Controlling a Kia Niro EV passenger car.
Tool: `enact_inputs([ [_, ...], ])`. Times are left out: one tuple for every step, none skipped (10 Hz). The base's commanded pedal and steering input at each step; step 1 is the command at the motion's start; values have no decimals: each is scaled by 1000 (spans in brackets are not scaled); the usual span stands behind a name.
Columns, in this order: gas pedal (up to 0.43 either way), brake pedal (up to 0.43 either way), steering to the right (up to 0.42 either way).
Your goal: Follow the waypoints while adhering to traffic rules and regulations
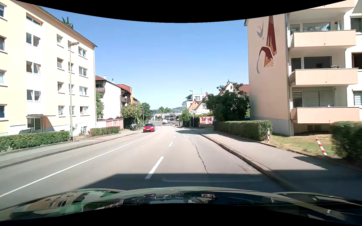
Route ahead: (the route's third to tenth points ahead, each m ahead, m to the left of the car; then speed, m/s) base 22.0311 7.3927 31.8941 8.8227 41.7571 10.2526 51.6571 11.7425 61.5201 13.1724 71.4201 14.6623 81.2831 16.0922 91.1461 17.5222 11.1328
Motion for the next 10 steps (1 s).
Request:
enact_inputs([
  [28,0,-23],
  [28,0,-23],
  [28,0,-23],
  [28,0,-23],
  [28,0,-23],
  [28,0,-23],
  [28,0,-22],
  [28,0,-22],
  [28,0,-23],
  [28,0,-23],
])
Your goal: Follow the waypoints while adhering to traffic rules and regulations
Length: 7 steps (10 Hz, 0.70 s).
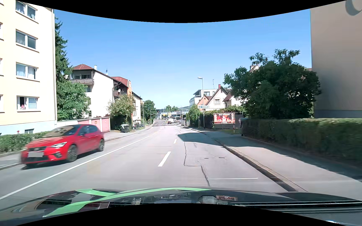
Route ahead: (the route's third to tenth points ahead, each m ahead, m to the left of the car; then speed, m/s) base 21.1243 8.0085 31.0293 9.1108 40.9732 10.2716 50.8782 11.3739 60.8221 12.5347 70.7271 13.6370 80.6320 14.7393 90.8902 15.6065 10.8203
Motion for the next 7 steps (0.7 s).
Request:
enact_inputs([
  [28,0,-22],
  [28,0,-23],
  [28,0,-23],
  [28,0,-22],
  [28,0,-22],
  [28,0,-21],
  [28,0,-17],
])
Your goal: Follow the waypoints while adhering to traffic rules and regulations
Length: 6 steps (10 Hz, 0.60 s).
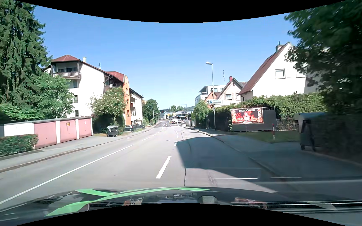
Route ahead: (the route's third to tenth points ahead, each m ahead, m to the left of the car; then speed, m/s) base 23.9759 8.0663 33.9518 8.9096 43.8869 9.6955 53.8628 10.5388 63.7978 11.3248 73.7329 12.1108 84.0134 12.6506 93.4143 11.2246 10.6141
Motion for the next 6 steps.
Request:
enact_inputs([
  [20,0,-13],
  [0,0,-12],
  [0,0,-9],
  [0,0,-7],
  [0,0,-7],
  [0,0,-8],
])
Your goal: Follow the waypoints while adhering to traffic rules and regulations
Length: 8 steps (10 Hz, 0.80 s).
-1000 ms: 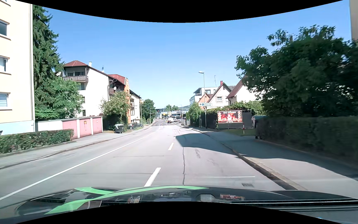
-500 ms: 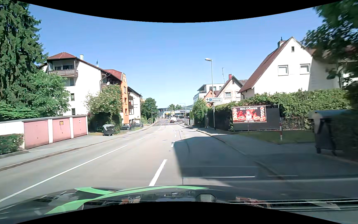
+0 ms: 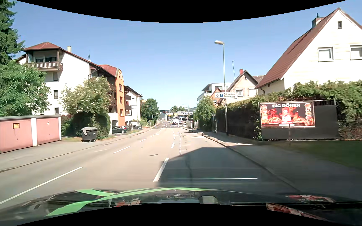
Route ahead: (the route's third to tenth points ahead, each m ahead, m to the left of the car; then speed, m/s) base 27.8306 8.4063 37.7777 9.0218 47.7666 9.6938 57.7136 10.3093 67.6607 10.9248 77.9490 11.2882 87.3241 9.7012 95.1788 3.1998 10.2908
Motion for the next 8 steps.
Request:
enact_inputs([
  [0,0,-8],
  [0,0,-9],
  [0,0,-11],
  [0,0,-13],
  [0,0,-17],
  [0,0,-19],
  [0,0,-19],
  [0,0,-20],
])
